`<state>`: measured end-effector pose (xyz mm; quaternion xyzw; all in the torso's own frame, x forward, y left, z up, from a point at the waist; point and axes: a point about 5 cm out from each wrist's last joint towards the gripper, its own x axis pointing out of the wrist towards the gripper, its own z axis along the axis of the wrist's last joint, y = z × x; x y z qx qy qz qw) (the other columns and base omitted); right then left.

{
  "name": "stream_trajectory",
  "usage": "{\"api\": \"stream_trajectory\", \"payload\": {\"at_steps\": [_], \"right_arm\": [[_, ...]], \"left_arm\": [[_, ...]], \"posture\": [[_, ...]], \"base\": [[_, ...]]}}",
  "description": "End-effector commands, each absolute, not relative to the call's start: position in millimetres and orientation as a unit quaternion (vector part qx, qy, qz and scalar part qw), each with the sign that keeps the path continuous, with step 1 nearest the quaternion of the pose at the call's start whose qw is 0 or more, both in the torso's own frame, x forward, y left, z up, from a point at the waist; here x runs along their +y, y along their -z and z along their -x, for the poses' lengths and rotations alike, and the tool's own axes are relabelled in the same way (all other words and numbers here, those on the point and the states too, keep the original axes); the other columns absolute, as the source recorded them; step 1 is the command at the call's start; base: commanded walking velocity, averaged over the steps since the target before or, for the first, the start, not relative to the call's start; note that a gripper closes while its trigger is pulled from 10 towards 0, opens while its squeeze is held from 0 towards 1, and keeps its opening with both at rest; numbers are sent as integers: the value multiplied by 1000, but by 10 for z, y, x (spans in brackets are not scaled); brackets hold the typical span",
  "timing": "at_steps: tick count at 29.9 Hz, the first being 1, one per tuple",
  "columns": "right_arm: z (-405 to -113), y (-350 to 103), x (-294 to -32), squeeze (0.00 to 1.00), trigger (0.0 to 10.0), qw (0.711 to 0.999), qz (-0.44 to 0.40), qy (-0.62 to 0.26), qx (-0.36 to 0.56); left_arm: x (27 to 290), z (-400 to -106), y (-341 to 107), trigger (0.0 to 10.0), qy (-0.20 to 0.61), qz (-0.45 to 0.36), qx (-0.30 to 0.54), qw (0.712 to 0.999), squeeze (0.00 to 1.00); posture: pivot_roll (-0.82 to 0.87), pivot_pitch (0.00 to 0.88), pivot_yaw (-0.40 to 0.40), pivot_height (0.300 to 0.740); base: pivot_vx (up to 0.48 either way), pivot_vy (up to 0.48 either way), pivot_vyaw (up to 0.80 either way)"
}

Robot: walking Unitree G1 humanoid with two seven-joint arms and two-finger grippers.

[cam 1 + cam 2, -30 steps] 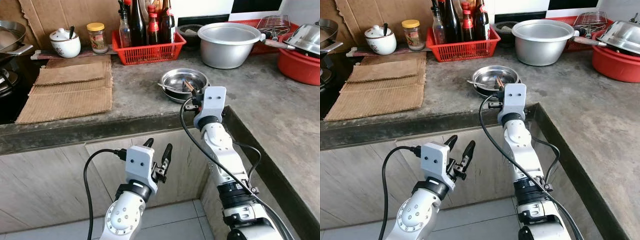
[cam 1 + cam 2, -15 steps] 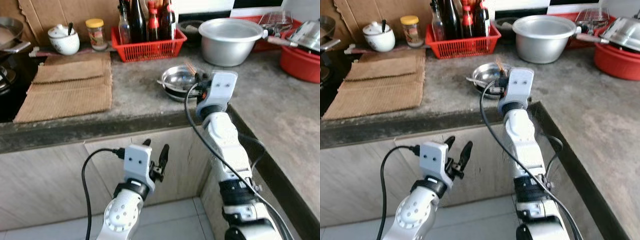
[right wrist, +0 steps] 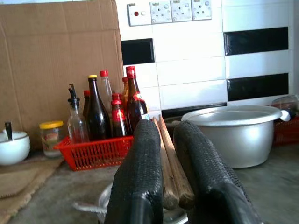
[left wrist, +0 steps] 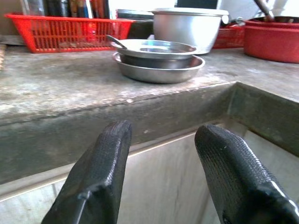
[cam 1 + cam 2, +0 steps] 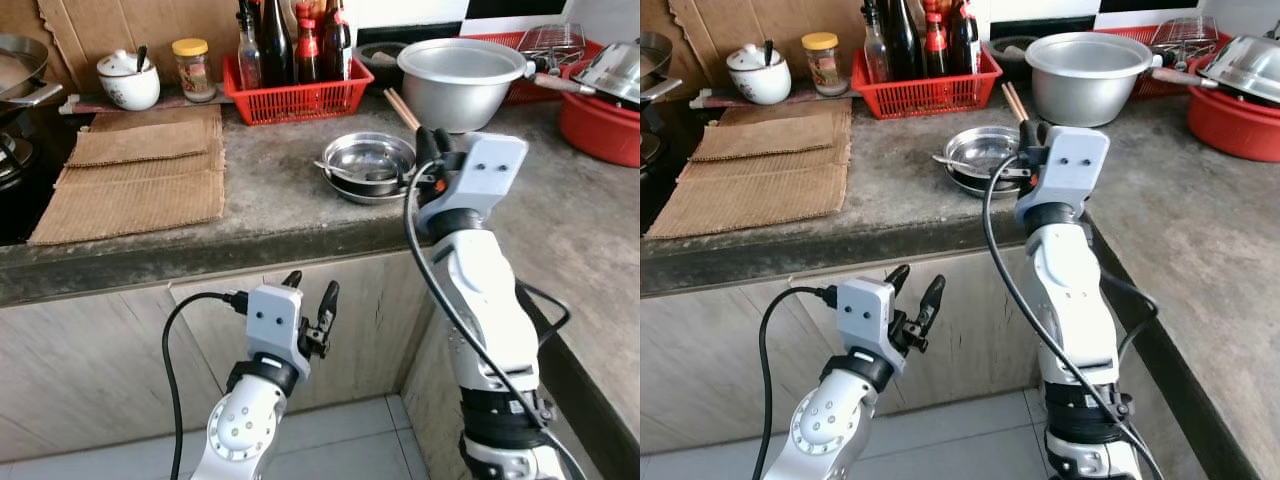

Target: Kitchen organization

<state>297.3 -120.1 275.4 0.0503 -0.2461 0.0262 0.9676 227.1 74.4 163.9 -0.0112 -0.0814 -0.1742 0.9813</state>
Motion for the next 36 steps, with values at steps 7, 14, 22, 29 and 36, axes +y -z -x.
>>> {"api": "stream_trajectory", "payload": {"at_steps": [7, 14, 22, 29, 36], "right_arm": [[-2757, -2518, -1340, 0, 0, 978, -28, -7, -207], [-2587, -2429, -1498, 0, 0, 980, -1, 25, -196], [-2502, -2305, -1513, 0, 0, 984, -1, 58, -171], [-2497, -2236, -1458, 0, 0, 986, -4, 56, -156], [-2519, -2186, -1482, 0, 0, 988, 7, 59, -146]], "left_arm": [[768, -2283, -1627, 10000, 175, 9, -82, 981, 0], [803, -2293, -1621, 10000, 176, 5, -85, 981, 0], [801, -2295, -1601, 10000, 181, 7, -80, 980, 0], [818, -2316, -1612, 10000, 177, 6, -81, 981, 0], [802, -2305, -1614, 10000, 179, 5, -84, 980, 0]], "posture": [[95, 62, -5, 740], [83, 47, 8, 740], [80, 40, 19, 740], [88, 56, 12, 740], [89, 63, 6, 740]], "base": [[0, 0, 0], [0, 0, 0], [0, 0, 0], [0, 195, -432], [0, 319, -788]]}}
